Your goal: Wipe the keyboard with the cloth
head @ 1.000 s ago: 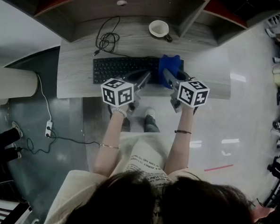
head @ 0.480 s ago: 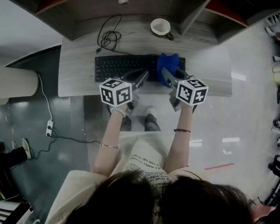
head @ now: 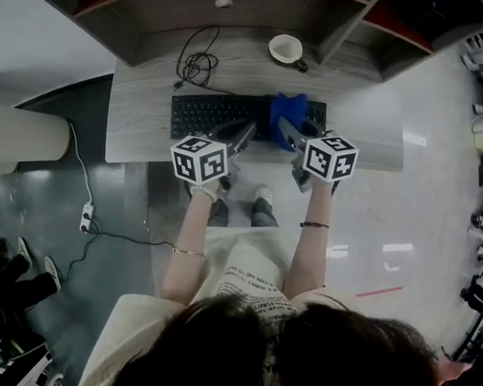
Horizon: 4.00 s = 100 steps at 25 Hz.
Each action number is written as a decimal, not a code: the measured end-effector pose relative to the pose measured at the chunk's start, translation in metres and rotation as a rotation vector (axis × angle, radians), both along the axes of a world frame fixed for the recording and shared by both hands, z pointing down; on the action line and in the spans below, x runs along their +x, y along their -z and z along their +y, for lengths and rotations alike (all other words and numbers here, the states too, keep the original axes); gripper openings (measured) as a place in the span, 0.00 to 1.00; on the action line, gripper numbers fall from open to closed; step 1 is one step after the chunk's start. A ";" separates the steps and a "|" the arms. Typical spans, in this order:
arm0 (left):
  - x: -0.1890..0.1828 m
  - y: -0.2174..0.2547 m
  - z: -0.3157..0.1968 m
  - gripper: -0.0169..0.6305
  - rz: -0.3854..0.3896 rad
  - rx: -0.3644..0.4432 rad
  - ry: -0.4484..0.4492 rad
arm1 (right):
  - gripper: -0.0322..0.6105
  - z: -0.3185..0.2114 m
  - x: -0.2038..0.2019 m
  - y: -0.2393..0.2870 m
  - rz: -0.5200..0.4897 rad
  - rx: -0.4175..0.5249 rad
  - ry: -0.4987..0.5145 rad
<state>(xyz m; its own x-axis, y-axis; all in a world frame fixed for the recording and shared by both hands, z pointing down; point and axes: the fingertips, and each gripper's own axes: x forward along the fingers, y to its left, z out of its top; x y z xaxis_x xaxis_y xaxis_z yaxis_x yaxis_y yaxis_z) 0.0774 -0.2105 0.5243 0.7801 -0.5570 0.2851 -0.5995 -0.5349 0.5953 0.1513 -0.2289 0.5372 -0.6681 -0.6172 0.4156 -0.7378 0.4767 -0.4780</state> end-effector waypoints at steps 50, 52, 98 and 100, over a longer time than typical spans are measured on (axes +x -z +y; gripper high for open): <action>-0.096 0.002 -0.003 0.03 0.001 0.012 0.063 | 0.14 -0.007 -0.092 -0.006 -0.011 -0.007 0.030; -0.099 0.001 -0.002 0.03 0.002 0.012 0.062 | 0.14 -0.007 -0.098 -0.006 -0.012 -0.005 0.034; -0.188 -0.007 0.003 0.03 0.016 0.002 0.107 | 0.14 -0.007 -0.176 -0.012 -0.024 -0.002 0.030; -0.192 -0.007 0.003 0.03 0.016 0.003 0.108 | 0.14 -0.007 -0.180 -0.012 -0.024 -0.004 0.032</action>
<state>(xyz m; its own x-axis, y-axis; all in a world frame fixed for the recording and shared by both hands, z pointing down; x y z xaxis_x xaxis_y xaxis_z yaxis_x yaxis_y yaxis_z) -0.1142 -0.2075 0.5316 0.7199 -0.6390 0.2711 -0.6441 -0.4694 0.6039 -0.0287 -0.2356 0.5496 -0.6969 -0.5942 0.4015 -0.7107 0.4977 -0.4971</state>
